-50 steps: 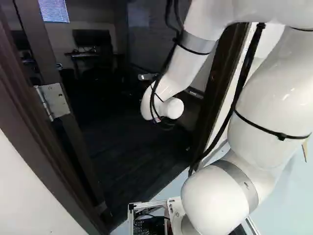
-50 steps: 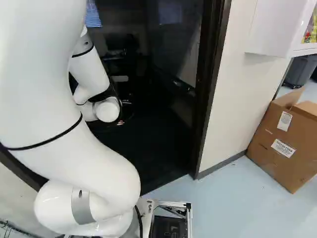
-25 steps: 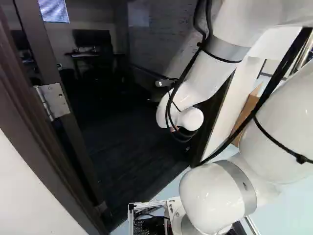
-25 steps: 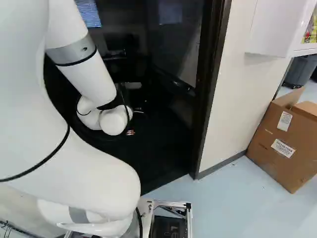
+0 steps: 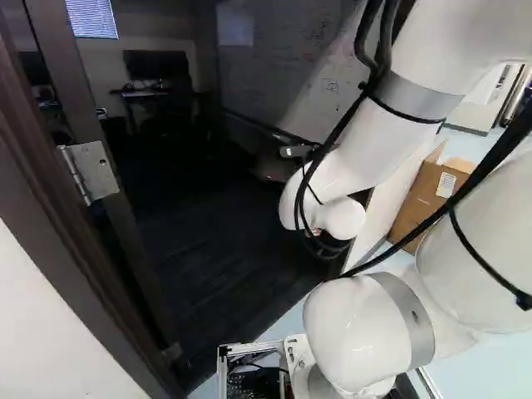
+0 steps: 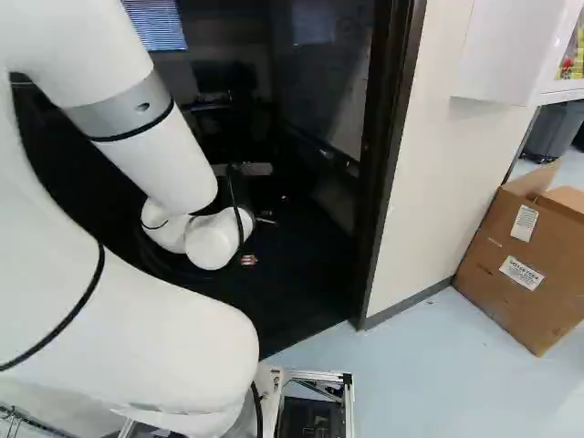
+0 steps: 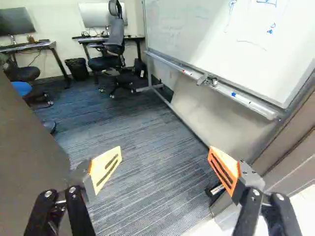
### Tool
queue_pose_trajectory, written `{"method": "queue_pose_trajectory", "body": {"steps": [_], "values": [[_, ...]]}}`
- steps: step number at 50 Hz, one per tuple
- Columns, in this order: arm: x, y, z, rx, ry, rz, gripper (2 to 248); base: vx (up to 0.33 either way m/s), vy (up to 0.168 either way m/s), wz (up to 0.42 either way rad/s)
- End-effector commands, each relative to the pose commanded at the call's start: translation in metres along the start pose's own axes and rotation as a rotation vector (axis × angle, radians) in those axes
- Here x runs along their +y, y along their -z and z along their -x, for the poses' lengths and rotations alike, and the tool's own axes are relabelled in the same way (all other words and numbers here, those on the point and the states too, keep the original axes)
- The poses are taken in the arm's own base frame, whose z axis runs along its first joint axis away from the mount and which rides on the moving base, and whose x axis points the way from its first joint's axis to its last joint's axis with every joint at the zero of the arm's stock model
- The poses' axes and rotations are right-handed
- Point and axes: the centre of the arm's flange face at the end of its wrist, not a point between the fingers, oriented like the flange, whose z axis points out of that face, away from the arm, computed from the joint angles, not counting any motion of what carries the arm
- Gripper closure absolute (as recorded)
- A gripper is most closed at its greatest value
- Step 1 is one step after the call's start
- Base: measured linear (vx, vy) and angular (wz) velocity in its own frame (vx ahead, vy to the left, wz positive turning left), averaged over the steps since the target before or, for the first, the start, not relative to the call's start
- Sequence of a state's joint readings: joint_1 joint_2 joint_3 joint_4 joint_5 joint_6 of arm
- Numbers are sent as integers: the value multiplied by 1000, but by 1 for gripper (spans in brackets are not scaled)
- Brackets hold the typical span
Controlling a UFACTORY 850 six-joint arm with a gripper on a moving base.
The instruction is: Open the door and move inside
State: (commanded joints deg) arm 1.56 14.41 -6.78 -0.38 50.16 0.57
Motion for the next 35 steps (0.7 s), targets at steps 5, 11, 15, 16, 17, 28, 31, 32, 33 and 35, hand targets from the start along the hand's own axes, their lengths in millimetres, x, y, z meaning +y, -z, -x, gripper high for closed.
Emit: {"method": "queue_pose_trajectory", "body": {"steps": [5, 11, 15, 16, 17, 28, 31, 32, 33, 35], "values": [[3, 4, 3, -2, -1, 12, 3, 0, 0, 0], [6, 7, 6, -4, -2, 22, 3, 0, 0, 0], [7, 9, 7, -5, -3, 27, 3, 0, 0, 0], [7, 9, 7, -6, -3, 28, 3, 0, 0, 0], [7, 9, 7, -6, -3, 28, 3, 0, 0, 0], [8, 10, 8, -6, -3, 31, 3, 0, 0, 0], [8, 10, 8, -6, -3, 31, 3, 0, 0, 0], [8, 10, 8, -6, -3, 31, 3, 0, 0, 0], [8, 10, 8, -6, -3, 31, 3, 0, 0, 0], [8, 10, 8, -6, -3, 31, 3, 0, 0, 0]]}}
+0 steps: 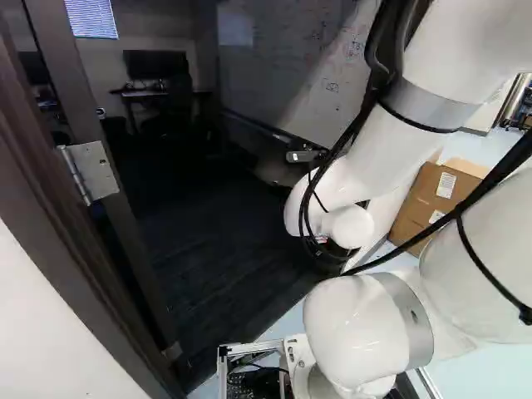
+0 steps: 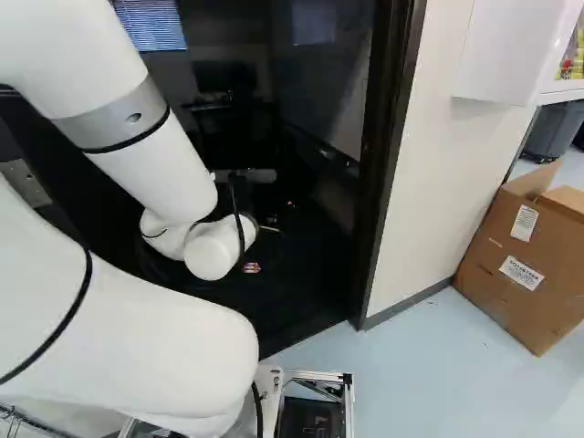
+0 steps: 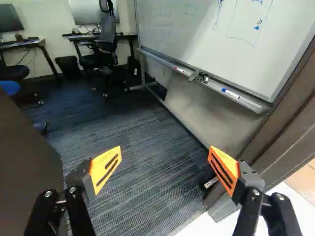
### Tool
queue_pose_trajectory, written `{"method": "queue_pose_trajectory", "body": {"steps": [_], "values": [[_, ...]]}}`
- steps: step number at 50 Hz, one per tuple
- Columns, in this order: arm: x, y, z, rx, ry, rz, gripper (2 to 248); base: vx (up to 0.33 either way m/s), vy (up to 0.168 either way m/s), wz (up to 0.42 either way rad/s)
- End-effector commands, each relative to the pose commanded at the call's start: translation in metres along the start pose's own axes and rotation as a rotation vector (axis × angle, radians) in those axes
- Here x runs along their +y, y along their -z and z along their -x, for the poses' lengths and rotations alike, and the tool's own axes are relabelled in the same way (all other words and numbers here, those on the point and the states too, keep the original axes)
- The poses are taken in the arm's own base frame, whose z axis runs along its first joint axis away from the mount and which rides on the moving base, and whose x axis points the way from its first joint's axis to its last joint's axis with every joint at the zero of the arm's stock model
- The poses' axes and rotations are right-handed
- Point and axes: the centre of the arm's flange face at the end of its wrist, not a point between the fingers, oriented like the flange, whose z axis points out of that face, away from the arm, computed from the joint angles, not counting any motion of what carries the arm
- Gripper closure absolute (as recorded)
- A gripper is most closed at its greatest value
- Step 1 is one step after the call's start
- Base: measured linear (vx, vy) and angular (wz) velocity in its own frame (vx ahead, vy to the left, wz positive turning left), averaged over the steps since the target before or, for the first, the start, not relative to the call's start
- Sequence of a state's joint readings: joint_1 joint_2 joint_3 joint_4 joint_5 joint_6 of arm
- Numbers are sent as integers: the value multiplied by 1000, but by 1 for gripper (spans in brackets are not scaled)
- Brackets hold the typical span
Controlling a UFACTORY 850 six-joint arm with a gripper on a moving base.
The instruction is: Open the door and move inside
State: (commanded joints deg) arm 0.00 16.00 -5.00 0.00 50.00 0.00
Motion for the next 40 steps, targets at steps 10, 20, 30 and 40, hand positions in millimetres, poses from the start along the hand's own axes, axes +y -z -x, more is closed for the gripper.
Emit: {"method": "queue_pose_trajectory", "body": {"steps": [10, 20, 30, 40], "values": [[0, 0, 0, 0, 0, 0, 3, 0, 0, -12], [0, 0, 0, 0, 0, 0, 3, 38, 5, 5], [0, 0, 0, 0, 0, 0, 3, 70, 2, -3], [0, 0, 0, 0, 0, 0, 3, 98, 1, -8]]}}
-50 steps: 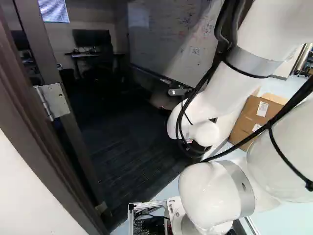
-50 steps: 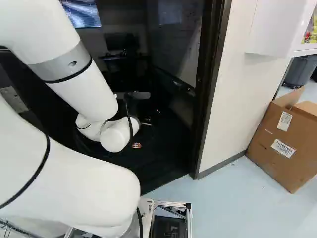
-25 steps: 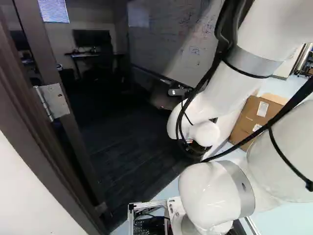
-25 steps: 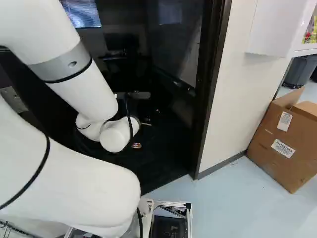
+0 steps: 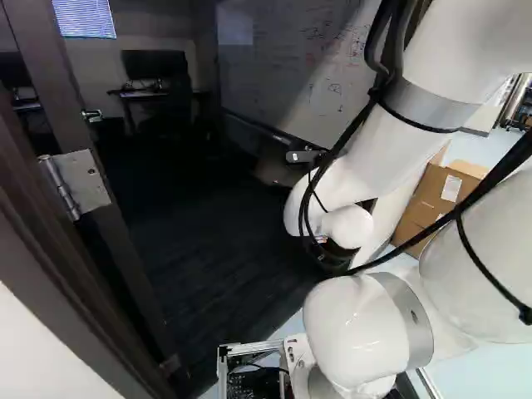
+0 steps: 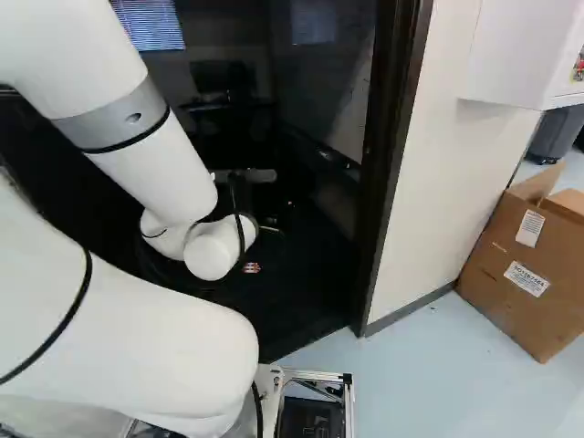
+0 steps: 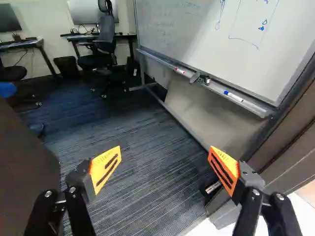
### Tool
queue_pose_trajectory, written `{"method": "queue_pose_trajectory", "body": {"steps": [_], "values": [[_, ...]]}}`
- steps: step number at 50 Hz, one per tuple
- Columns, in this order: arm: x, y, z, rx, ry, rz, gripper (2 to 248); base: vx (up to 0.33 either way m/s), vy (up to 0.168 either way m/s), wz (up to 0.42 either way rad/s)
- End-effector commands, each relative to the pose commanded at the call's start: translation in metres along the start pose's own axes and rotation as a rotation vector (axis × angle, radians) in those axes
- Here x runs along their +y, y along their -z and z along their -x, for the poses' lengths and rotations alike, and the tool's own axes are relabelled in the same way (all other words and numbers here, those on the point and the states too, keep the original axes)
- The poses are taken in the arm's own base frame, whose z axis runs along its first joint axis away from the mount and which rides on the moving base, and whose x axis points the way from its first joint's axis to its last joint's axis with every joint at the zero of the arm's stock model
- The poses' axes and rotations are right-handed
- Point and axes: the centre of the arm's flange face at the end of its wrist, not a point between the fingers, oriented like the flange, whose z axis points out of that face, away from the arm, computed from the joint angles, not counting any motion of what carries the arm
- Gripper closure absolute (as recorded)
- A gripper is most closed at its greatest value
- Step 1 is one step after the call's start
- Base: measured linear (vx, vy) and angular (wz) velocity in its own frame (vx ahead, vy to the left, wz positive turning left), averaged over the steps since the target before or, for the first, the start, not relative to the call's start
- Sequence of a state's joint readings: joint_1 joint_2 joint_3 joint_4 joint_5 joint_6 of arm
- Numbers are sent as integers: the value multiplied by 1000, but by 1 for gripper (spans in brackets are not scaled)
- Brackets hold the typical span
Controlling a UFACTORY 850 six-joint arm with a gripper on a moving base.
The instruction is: Open the door and move inside
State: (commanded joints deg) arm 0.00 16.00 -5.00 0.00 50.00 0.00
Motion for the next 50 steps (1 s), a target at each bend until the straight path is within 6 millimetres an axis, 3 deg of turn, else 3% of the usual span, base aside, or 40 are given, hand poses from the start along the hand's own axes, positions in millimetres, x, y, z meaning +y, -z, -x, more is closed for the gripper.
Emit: {"method": "queue_pose_trajectory", "body": {"steps": [17, 50], "values": [[0, 0, 0, 0, 0, 0, 3, 108, 11, 31], [0, 0, 0, 0, 0, 0, 3, 109, 40, 200]]}}
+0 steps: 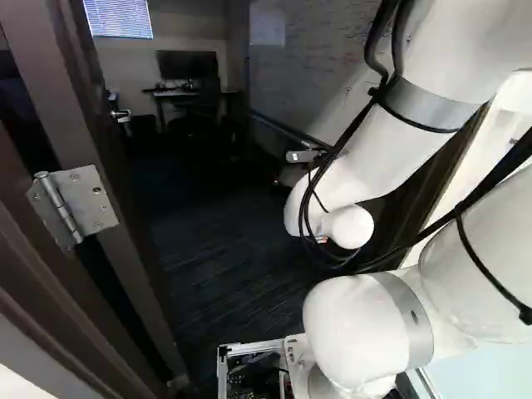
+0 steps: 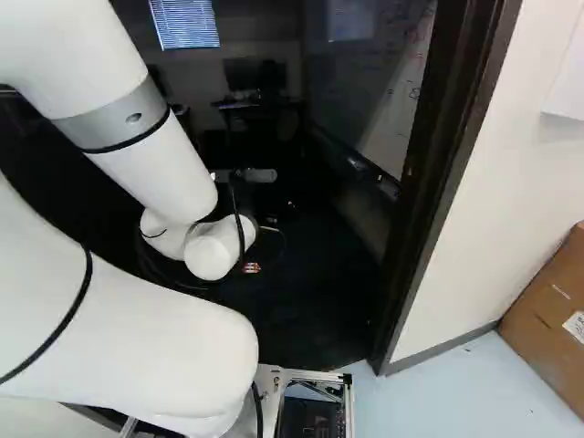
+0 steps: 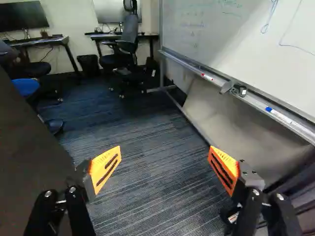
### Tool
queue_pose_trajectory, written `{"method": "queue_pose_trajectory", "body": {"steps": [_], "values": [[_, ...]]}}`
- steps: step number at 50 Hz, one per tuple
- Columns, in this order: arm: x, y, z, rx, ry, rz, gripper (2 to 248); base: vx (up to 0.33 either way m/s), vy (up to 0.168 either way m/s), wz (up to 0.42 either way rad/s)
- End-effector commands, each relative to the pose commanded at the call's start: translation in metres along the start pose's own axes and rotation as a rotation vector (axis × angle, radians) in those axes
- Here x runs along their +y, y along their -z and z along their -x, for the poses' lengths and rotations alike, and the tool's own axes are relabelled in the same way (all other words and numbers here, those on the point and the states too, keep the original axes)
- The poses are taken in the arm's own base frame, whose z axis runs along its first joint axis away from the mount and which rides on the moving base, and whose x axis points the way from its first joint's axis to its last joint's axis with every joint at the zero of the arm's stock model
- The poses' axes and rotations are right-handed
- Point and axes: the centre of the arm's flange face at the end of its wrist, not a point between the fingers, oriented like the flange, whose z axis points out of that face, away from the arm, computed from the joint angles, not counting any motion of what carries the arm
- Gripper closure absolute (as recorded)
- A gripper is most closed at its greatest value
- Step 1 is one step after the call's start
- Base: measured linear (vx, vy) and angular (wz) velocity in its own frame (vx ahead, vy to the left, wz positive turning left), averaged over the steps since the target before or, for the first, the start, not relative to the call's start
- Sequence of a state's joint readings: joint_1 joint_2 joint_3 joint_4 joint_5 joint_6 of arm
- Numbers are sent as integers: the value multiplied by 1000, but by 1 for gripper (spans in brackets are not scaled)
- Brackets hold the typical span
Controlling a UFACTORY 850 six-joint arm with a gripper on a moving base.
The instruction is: Open the door and move inside
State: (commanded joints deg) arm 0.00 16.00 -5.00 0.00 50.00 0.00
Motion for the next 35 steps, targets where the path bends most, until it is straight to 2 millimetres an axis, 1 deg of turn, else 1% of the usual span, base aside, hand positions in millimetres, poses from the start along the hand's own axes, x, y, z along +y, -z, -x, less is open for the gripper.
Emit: {"method": "queue_pose_trajectory", "body": {"steps": [35], "values": [[0, 0, 0, 0, 0, 0, 3, 114, -2, 230]]}}
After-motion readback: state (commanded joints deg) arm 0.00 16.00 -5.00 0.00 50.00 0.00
